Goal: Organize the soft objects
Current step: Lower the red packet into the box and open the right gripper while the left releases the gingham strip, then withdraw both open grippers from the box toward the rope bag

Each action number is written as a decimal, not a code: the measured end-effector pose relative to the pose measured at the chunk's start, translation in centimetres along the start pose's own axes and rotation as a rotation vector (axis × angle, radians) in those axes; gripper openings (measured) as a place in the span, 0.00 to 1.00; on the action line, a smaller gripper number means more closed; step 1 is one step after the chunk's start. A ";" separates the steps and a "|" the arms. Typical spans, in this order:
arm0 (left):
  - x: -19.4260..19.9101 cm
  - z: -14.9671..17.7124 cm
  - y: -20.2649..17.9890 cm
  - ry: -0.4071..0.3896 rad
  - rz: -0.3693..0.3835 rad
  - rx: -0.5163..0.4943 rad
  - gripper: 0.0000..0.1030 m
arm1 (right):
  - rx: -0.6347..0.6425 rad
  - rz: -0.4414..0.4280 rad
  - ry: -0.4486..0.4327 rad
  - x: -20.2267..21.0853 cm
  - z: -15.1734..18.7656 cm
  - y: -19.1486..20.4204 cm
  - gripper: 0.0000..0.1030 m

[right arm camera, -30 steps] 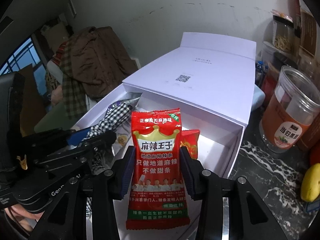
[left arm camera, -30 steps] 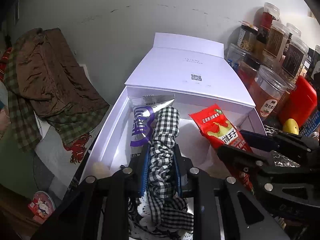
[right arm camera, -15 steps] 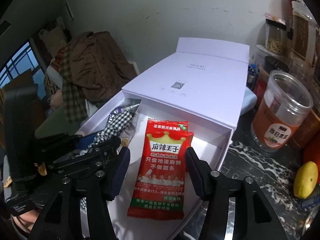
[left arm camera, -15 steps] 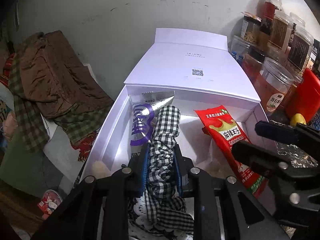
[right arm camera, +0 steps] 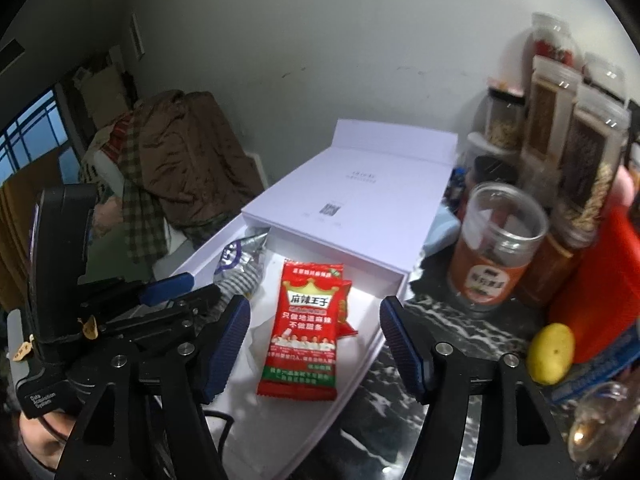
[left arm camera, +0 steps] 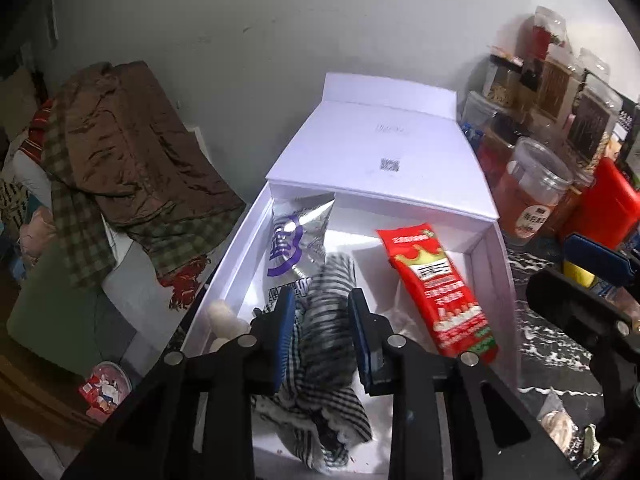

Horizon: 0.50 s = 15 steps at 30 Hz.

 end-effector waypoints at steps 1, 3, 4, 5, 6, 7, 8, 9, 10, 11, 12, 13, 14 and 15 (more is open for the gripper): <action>0.5 -0.1 -0.1 -0.009 -0.001 -0.002 0.26 | 0.000 -0.001 -0.006 0.5 -0.1 0.0 0.66; 1.5 -0.4 -0.4 -0.028 -0.004 -0.008 0.26 | -0.002 0.000 -0.025 1.6 -0.5 0.1 0.66; 1.9 -0.6 -0.5 -0.034 -0.007 -0.012 0.27 | -0.001 0.004 -0.033 2.1 -0.7 0.0 0.66; 2.4 -0.7 -0.7 -0.042 -0.006 -0.013 0.27 | 0.003 0.008 -0.042 2.7 -0.8 0.1 0.67; 2.8 -0.9 -0.8 -0.048 -0.004 -0.011 0.27 | 0.006 0.010 -0.053 3.4 -1.1 0.1 0.67; 3.3 -1.0 -0.8 -0.055 -0.002 -0.009 0.27 | 0.008 0.013 -0.062 3.9 -1.2 0.1 0.68; 4.0 -1.1 -1.0 -0.064 -0.001 -0.010 0.27 | 0.010 0.016 -0.070 4.4 -1.3 0.1 0.68; 4.3 -1.2 -1.1 -0.069 0.000 -0.011 0.27 | 0.012 0.020 -0.081 5.2 -1.5 0.2 0.68; 5.0 -1.3 -1.3 -0.078 0.007 -0.011 0.27 | 0.014 0.025 -0.091 5.9 -1.6 0.2 0.68; 5.6 -1.4 -1.5 -0.086 0.014 -0.009 0.27 | 0.015 0.027 -0.098 6.3 -1.6 0.3 0.68; 6.2 -1.4 -1.7 -0.094 0.020 -0.009 0.27 | 0.015 0.030 -0.108 7.0 -1.6 0.3 0.68; 6.9 -1.4 -1.9 -0.106 0.024 -0.011 0.27 | 0.015 0.032 -0.116 7.6 -1.6 0.4 0.68; 7.7 -1.5 -2.1 -0.120 0.026 -0.015 0.27 | 0.015 0.033 -0.128 8.4 -1.7 0.4 0.69; 8.3 -1.5 -2.3 -0.131 0.028 -0.018 0.27 | 0.016 0.033 -0.136 9.0 -1.7 0.5 0.69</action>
Point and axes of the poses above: each gripper's, at about its wrist camera, not at the fingertips, and x roughly against the way its jaws point, y to its left, z to its underside, the point moved 8 cm from there along -x, roughly the way its jaws point, and after that the axes turned 3 degrees about -x, right-handed, at the moved point
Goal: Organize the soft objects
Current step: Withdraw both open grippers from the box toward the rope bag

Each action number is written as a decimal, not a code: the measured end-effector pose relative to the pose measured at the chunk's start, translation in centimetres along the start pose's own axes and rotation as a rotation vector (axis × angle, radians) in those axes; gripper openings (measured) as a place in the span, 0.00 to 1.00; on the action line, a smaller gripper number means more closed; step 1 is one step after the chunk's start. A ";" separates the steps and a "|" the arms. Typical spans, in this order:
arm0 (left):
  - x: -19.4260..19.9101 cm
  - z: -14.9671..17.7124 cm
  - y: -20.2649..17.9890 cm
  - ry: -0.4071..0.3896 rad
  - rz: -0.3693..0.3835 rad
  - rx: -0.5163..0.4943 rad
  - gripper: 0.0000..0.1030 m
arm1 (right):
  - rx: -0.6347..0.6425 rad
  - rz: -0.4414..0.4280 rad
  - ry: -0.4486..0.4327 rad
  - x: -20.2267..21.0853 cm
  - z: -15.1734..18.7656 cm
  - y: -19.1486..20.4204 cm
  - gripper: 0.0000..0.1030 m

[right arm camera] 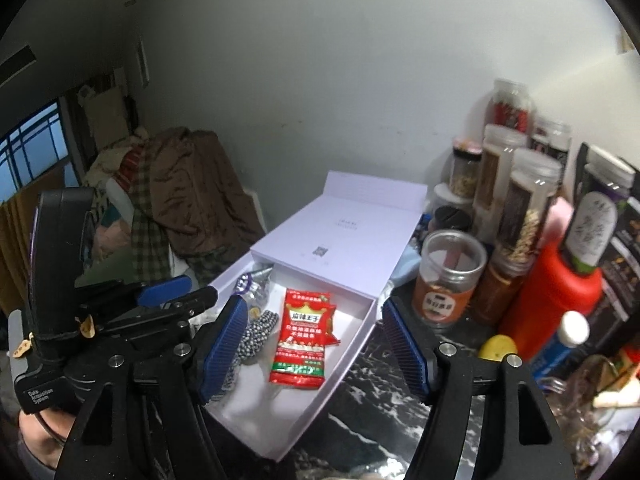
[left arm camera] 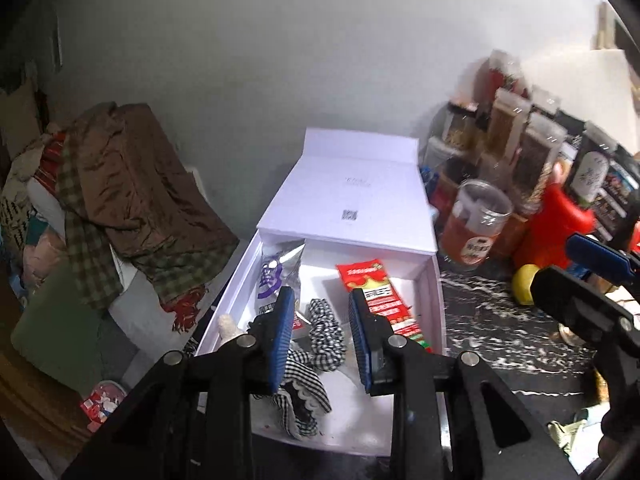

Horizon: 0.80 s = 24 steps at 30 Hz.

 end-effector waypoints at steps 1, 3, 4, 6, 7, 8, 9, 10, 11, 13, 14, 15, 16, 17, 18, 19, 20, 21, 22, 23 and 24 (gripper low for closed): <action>0.9 -0.1 -0.3 -0.016 0.006 -0.005 0.27 | 0.001 0.000 -0.008 0.6 -0.1 0.1 0.70; 2.2 -0.3 -0.9 -0.034 0.013 -0.014 0.27 | 0.005 0.003 -0.024 1.9 -0.1 0.3 0.70; 2.6 -0.4 -1.0 -0.038 0.015 -0.018 0.27 | 0.008 0.005 -0.031 2.5 -0.1 0.4 0.70; 3.8 -0.4 -1.5 -0.052 0.022 -0.024 0.27 | 0.013 0.011 -0.050 4.0 -0.1 0.6 0.70; 4.6 -0.3 -1.9 -0.064 0.031 -0.031 0.27 | 0.016 0.014 -0.059 4.7 0.0 0.6 0.70; 5.1 -0.3 -2.1 -0.073 0.038 -0.037 0.27 | 0.016 0.017 -0.065 5.3 -0.1 0.6 0.70; 5.7 -0.2 -2.4 -0.082 0.044 -0.042 0.27 | 0.016 0.018 -0.074 6.0 0.0 0.7 0.70; 6.5 -0.1 -2.8 -0.091 0.051 -0.047 0.27 | 0.015 0.018 -0.082 6.8 0.1 0.7 0.71; 7.0 -0.1 -3.0 -0.096 0.055 -0.050 0.27 | 0.015 0.018 -0.089 7.5 0.2 0.7 0.73; 8.3 0.1 -3.5 -0.111 0.063 -0.059 0.27 | 0.014 0.017 -0.108 9.1 0.4 0.9 0.74; 9.1 0.2 -3.8 -0.123 0.067 -0.068 0.27 | 0.014 0.016 -0.116 9.8 0.6 0.9 0.74; 9.6 0.1 -4.0 -0.129 0.067 -0.071 0.27 | 0.013 0.016 -0.121 10.4 0.8 1.0 0.75; 10.4 0.3 -4.3 -0.141 0.069 -0.077 0.27 | 0.013 0.015 -0.128 11.1 1.0 1.0 0.77; 10.9 0.3 -4.5 -0.148 0.071 -0.078 0.27 | 0.014 0.015 -0.137 11.8 1.2 1.1 0.78; 11.4 0.5 -4.7 -0.153 0.074 -0.080 0.27 | 0.015 0.015 -0.143 12.2 1.3 1.0 0.78; 11.9 0.6 -4.9 -0.159 0.079 -0.083 0.27 | 0.016 0.018 -0.149 12.8 1.6 1.0 0.78; 12.4 0.8 -5.3 -0.164 0.087 -0.088 0.27 | 0.016 0.021 -0.156 13.5 1.9 1.0 0.79; 12.8 1.0 -5.5 -0.166 0.093 -0.093 0.27 | 0.016 0.024 -0.160 13.9 2.1 1.0 0.79; 13.2 1.3 -5.9 -0.168 0.099 -0.097 0.27 | 0.014 0.029 -0.164 14.5 2.3 0.9 0.80; 13.6 1.6 -6.2 -0.170 0.107 -0.101 0.27 | 0.012 0.035 -0.168 15.0 2.6 0.7 0.80; 13.9 1.8 -6.5 -0.172 0.114 -0.105 0.27 | 0.009 0.043 -0.174 15.6 2.9 0.6 0.81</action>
Point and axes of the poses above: each gripper's, at about its wrist camera, not at the fingertips, and x roughly against the way its jaws point, y to its left, z to its underside, the point moved 8 cm from there along -x, roughly the way its jaws point, and after that the axes turned 3 degrees about -x, right-handed, at the moved point
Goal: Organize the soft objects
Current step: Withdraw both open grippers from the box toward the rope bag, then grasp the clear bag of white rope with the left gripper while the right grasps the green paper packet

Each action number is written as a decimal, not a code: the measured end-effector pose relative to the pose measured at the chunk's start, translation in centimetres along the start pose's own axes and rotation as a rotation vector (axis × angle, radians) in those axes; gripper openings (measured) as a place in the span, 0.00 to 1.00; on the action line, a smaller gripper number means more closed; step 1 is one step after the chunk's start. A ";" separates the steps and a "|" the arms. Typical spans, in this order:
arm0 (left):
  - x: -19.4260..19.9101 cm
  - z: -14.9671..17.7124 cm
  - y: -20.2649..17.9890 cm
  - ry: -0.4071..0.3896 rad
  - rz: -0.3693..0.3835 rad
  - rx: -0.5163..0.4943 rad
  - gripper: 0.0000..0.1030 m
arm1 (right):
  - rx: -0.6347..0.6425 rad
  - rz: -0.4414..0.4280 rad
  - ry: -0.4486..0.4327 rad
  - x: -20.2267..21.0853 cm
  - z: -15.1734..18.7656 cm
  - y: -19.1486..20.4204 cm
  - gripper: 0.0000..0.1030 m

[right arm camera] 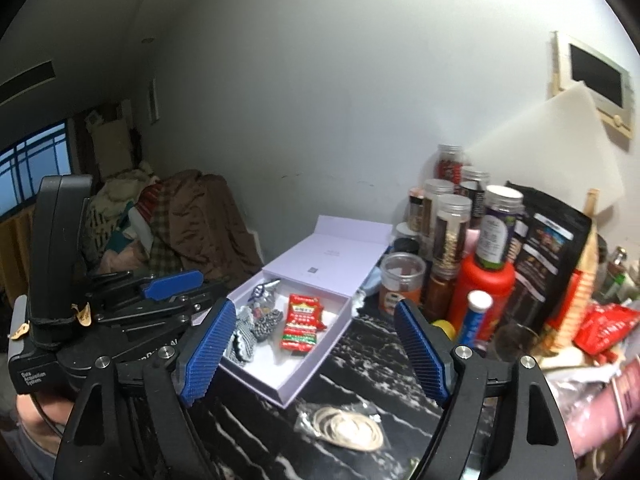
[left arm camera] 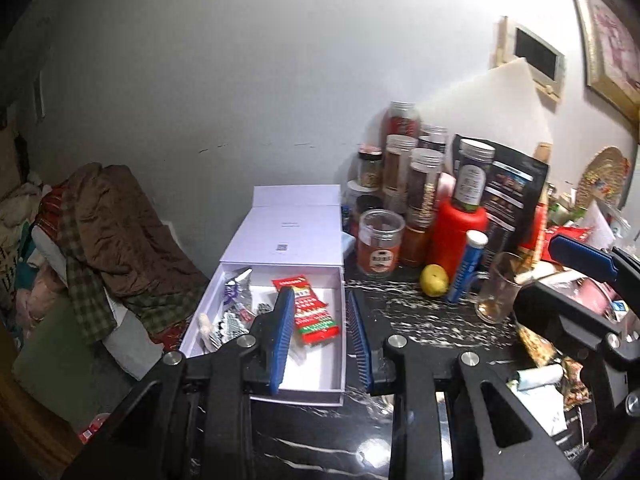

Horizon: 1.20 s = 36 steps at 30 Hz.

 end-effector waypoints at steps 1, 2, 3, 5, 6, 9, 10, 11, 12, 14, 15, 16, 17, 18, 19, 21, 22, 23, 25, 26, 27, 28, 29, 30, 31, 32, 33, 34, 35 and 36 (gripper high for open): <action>0.3 0.2 -0.3 0.000 0.009 -0.002 0.27 | -0.002 0.007 -0.005 0.6 0.3 -0.1 0.82; 0.6 0.5 -0.6 0.002 0.015 -0.006 0.27 | -0.003 0.012 -0.008 1.1 0.4 -0.2 0.83; 0.7 0.8 -0.9 0.005 0.019 -0.010 0.27 | -0.005 0.020 -0.013 1.6 0.7 -0.4 0.83; 1.1 1.4 -1.6 0.013 0.031 -0.018 0.27 | -0.010 0.036 -0.020 2.7 1.2 -0.8 0.83; 1.2 1.7 -1.8 0.017 0.038 -0.021 0.27 | -0.013 0.046 -0.023 3.2 1.6 -1.0 0.83; 1.5 2.7 -2.6 0.033 0.050 -0.030 0.27 | -0.029 0.062 -0.024 4.2 2.6 -1.4 0.84; 1.5 3.0 -2.8 0.038 0.057 -0.035 0.27 | -0.034 0.066 -0.023 4.5 3.0 -1.6 0.84; 1.5 3.4 -3.2 0.047 0.069 -0.037 0.27 | -0.038 0.070 -0.023 4.7 3.3 -1.6 0.84; 1.5 3.8 -3.5 0.055 0.078 -0.038 0.27 | -0.044 0.078 -0.019 4.9 3.7 -1.8 0.84; 1.4 4.6 -4.2 0.070 0.094 -0.039 0.27 | -0.054 0.092 -0.010 5.2 4.6 -2.2 0.84; 1.4 4.8 -4.4 0.072 0.095 -0.042 0.27 | -0.060 0.097 -0.003 5.3 5.1 -2.5 0.84; 1.3 5.2 -4.6 0.074 0.094 -0.047 0.27 | -0.067 0.100 0.004 5.4 5.6 -2.7 0.84; 1.2 5.6 -4.9 0.077 0.086 -0.055 0.27 | -0.075 0.105 0.013 5.5 6.1 -3.0 0.84; 1.1 5.8 -5.0 0.079 0.084 -0.059 0.27 | -0.081 0.110 0.019 5.6 6.4 -3.2 0.84; 1.0 6.3 -5.3 0.084 0.081 -0.067 0.27 | -0.087 0.118 0.024 5.7 6.8 -3.5 0.84; 0.7 6.9 -5.6 0.094 0.079 -0.078 0.27 | -0.102 0.136 0.033 5.9 7.6 -4.1 0.84; 0.6 7.3 -5.8 0.098 0.082 -0.082 0.35 | -0.107 0.140 0.036 6.0 8.0 -4.2 0.84; 0.3 7.7 -6.1 0.105 0.091 -0.089 0.61 | -0.113 0.142 0.042 6.1 8.4 -4.5 0.84; -0.1 8.3 -6.5 0.108 0.116 -0.087 1.00 | -0.123 0.152 0.062 6.1 9.4 -5.0 0.84; -0.2 8.7 -6.7 0.097 0.120 -0.083 1.00 | -0.129 0.162 0.070 6.2 9.9 -5.3 0.84; -0.3 9.0 -6.9 0.100 0.118 -0.087 1.00 | -0.135 0.175 0.075 6.2 10.4 -5.7 0.84; -0.5 9.2 -7.0 0.108 0.121 -0.090 1.00 | -0.140 0.182 0.080 6.2 10.8 -5.9 0.84; -0.9 9.6 -7.3 0.126 0.133 -0.094 1.00 | -0.147 0.188 0.088 6.3 11.3 -6.2 0.84; -1.2 9.8 -7.5 0.140 0.145 -0.095 1.00 | -0.156 0.190 0.097 6.2 11.7 -6.5 0.84; -1.5 10.1 -7.8 0.153 0.156 -0.098 1.00 | -0.163 0.192 0.106 6.2 12.1 -6.9 0.84; -1.9 10.4 -8.1 0.164 0.164 -0.103 1.00 | -0.170 0.195 0.113 6.1 12.5 -7.1 0.84; -2.1 10.6 -8.3 0.167 0.168 -0.105 1.00 | -0.177 0.200 0.119 6.0 12.8 -7.5 0.84; -2.3 10.8 -8.5 0.170 0.177 -0.106 1.00 | -0.185 0.206 0.127 5.9 13.3 -7.8 0.84; -2.6 11.0 -8.8 0.171 0.191 -0.108 1.00 | -0.190 0.211 0.131 5.9 13.6 -8.0 0.84; -2.8 11.2 -9.1 0.171 0.201 -0.112 1.00 | -0.196 0.217 0.138 5.8 14.0 -8.3 0.84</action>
Point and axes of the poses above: each gripper's, at about its wrist camera, not at the fingertips, and x roughly against the way its jaws point, y to its left, z to its underside, the point moved 8 cm from there along -x, roughly the way its jaws point, and after that the axes turned 3 degrees about -x, right-handed, at the moved point
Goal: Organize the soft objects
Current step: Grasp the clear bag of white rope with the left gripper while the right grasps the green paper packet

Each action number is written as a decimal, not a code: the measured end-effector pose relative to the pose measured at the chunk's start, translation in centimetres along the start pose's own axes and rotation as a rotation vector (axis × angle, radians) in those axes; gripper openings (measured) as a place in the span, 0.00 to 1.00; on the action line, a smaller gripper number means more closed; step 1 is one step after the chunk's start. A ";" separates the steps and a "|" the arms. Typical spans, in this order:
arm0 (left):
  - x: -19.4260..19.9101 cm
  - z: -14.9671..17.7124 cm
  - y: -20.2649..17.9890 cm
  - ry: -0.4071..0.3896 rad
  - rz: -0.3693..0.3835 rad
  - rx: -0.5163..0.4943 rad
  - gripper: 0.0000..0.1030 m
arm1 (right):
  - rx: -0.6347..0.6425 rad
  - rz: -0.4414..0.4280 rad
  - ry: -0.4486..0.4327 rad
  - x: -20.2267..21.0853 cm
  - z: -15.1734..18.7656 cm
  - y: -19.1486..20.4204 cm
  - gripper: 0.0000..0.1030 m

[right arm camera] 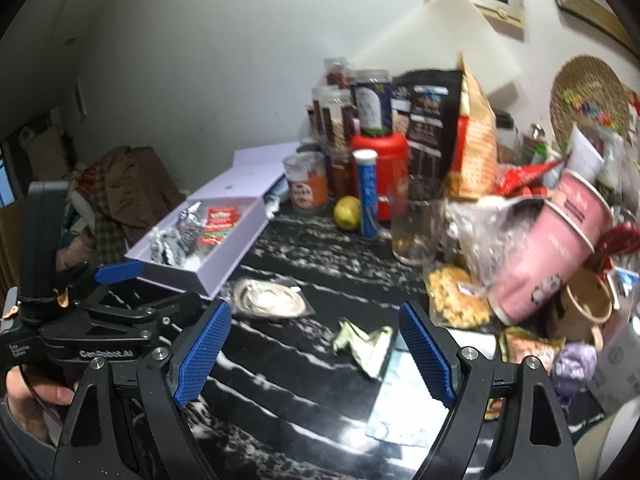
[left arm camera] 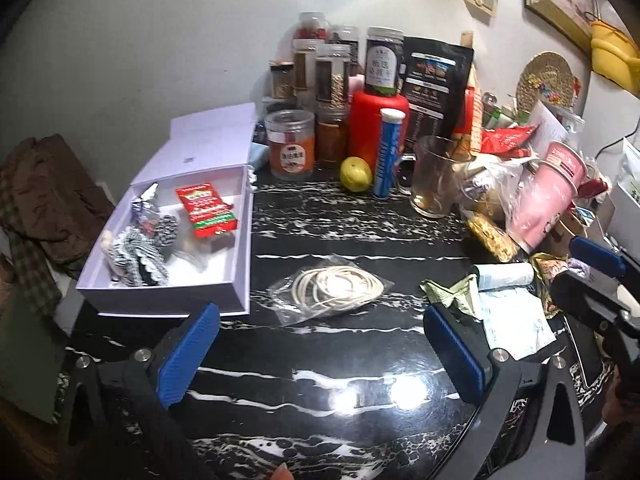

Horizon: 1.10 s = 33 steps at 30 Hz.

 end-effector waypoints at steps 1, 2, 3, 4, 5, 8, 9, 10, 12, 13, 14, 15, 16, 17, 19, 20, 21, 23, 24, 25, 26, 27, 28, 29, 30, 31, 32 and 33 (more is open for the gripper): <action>-0.2 0.1 -0.2 -0.001 0.006 -0.006 1.00 | -0.005 0.006 0.008 -0.2 0.3 -0.3 0.84; -0.4 0.1 -0.4 -0.002 0.013 -0.011 1.00 | -0.008 0.009 0.012 -0.4 0.4 -0.5 0.84; -0.7 0.1 -0.5 -0.002 0.022 -0.016 1.00 | -0.013 0.012 0.017 -0.6 0.7 -0.8 0.84; -0.9 0.2 -0.6 0.000 0.032 -0.019 1.00 | -0.017 0.012 0.024 -0.8 0.9 -1.0 0.84; -1.3 0.2 -0.9 0.004 0.053 -0.019 1.00 | -0.021 0.008 0.032 -1.1 1.0 -1.1 0.84; -2.5 0.1 -1.2 0.021 0.120 0.011 1.00 | -0.033 -0.028 0.064 -2.2 1.5 -1.5 0.84; -2.8 0.0 -1.2 0.025 0.128 0.018 1.00 | -0.035 -0.029 0.068 -2.5 1.6 -1.6 0.84; -3.2 -0.1 -1.2 0.028 0.132 0.015 1.00 | -0.035 -0.027 0.073 -2.9 1.7 -1.8 0.84; -3.9 -0.3 -1.4 0.033 0.120 -0.010 1.00 | -0.040 -0.022 0.088 -3.8 1.9 -2.2 0.84; -4.3 -0.4 -1.5 0.033 0.115 -0.023 1.00 | -0.042 -0.023 0.096 -4.2 2.1 -2.3 0.84; -4.7 -0.6 -1.5 0.033 0.115 -0.034 1.00 | -0.044 -0.027 0.109 -4.6 2.3 -2.4 0.84; -5.0 -0.7 -1.6 0.033 0.118 -0.039 1.00 | -0.047 -0.031 0.118 -5.1 2.4 -2.6 0.84; -5.3 -1.0 -1.6 0.034 0.124 -0.041 1.00 | -0.051 -0.035 0.128 -5.6 2.6 -2.7 0.84; -5.9 -1.2 -1.6 0.038 0.134 -0.044 1.00 | -0.054 -0.037 0.136 -6.0 2.7 -2.9 0.84; -6.6 -1.6 -1.6 0.045 0.147 -0.051 1.00 | -0.063 -0.040 0.156 -6.9 3.0 -3.2 0.84; -7.2 -1.8 -1.7 0.049 0.156 -0.058 1.00 | -0.072 -0.040 0.169 -7.5 3.3 -3.5 0.83; -7.6 -2.0 -1.8 0.051 0.161 -0.066 1.00 | -0.078 -0.040 0.177 -7.9 3.4 -3.7 0.83; -8.6 -2.5 -1.9 0.050 0.172 -0.087 1.00 | -0.095 -0.042 0.198 -8.7 3.8 -4.1 0.82; -9.0 -2.6 -1.9 0.055 0.175 -0.096 1.00 | -0.099 -0.044 0.203 -9.0 3.9 -4.2 0.82; -9.6 -2.6 -1.9 0.064 0.178 -0.106 1.00 | -0.107 -0.043 0.209 -9.3 4.0 -4.4 0.81; -10.2 -2.6 -2.1 0.076 0.188 -0.118 1.00 | -0.116 -0.042 0.214 -9.6 4.0 -4.6 0.79; -10.6 -2.5 -2.3 0.083 0.199 -0.130 1.00 | -0.122 -0.045 0.220 -9.8 4.1 -4.8 0.78; -11.1 -2.4 -2.5 0.089 0.209 -0.147 1.00 | -0.128 -0.054 0.229 -10.1 4.2 -4.9 0.78; -11.6 -2.3 -2.5 0.098 0.209 -0.155 1.00 | -0.131 -0.056 0.236 -10.4 4.3 -5.1 0.78; -12.0 -2.2 -2.6 0.109 0.207 -0.157 1.00 | -0.130 -0.055 0.241 -10.5 4.4 -5.1 0.78; -12.5 -1.9 -2.7 0.129 0.210 -0.155 1.00 | -0.126 -0.053 0.246 -10.8 4.5 -5.2 0.78; -12.8 -1.8 -2.7 0.138 0.215 -0.151 1.00 | -0.124 -0.052 0.253 -11.1 4.7 -5.2 0.78; -13.1 -1.5 -2.8 0.146 0.218 -0.147 1.00 | -0.123 -0.052 0.258 -11.4 4.7 -5.2 0.78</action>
Point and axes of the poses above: each gripper's, at about its wrist camera, not at the fingertips, and x roughly against the way its jaws point, y to its left, z to its underside, the point moved 8 cm from there along -x, roughly the way its jaws point, and after that the axes turned 3 degrees about -x, right-handed, at the moved point
